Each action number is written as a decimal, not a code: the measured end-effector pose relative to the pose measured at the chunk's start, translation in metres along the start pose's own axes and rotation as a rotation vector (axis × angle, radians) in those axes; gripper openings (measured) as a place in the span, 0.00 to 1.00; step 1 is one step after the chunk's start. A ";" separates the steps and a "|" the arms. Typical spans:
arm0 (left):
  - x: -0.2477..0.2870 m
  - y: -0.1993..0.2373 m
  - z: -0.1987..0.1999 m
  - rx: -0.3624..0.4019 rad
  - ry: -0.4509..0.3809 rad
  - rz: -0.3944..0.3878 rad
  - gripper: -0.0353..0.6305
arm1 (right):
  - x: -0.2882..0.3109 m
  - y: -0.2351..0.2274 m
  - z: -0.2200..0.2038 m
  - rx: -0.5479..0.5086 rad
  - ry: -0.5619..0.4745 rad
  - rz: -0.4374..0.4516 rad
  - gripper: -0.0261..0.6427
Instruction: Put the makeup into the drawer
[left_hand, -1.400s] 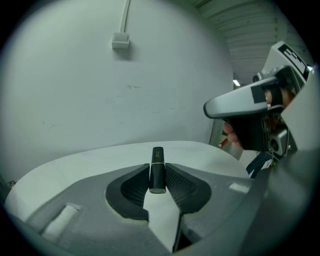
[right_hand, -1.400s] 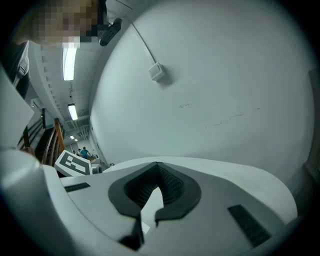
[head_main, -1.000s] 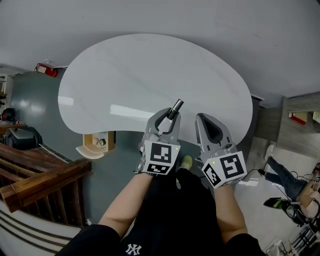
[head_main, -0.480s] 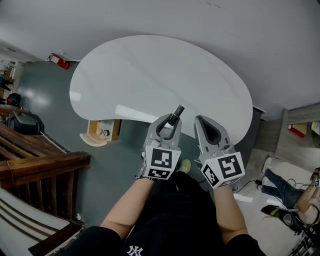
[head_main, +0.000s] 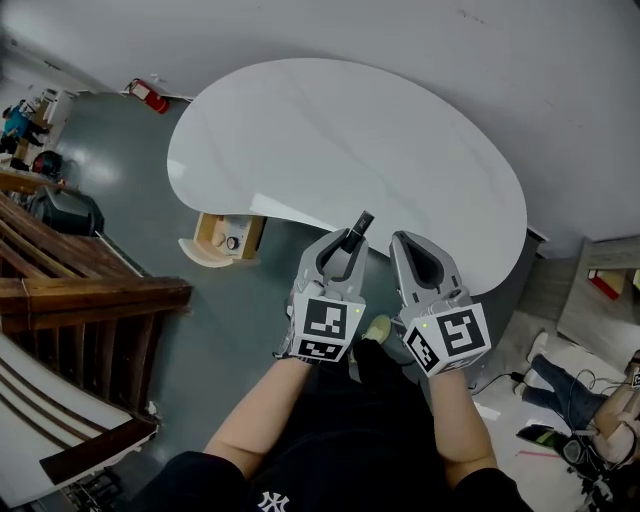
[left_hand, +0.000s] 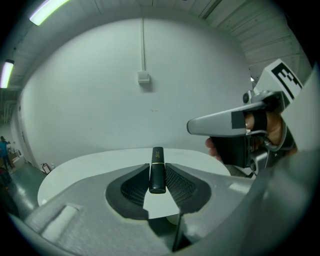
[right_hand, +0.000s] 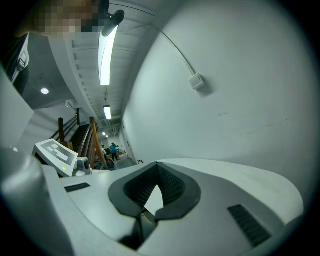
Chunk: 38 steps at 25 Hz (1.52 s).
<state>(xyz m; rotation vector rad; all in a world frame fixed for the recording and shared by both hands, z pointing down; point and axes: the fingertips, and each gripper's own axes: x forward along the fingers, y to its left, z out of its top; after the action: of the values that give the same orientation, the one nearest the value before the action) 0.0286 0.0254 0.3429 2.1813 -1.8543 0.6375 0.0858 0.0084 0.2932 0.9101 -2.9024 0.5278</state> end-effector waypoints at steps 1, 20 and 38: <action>-0.001 0.003 -0.002 -0.007 0.003 0.011 0.21 | 0.004 0.002 -0.002 0.003 0.005 0.011 0.06; -0.056 0.135 -0.047 -0.100 0.018 0.165 0.21 | 0.118 0.119 -0.022 -0.071 0.079 0.210 0.06; -0.106 0.283 -0.126 -0.245 0.093 0.252 0.21 | 0.242 0.245 -0.074 -0.079 0.233 0.338 0.06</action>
<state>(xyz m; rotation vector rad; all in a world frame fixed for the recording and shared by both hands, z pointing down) -0.2837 0.1197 0.3732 1.7551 -2.0536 0.5137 -0.2548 0.0896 0.3246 0.3213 -2.8444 0.4941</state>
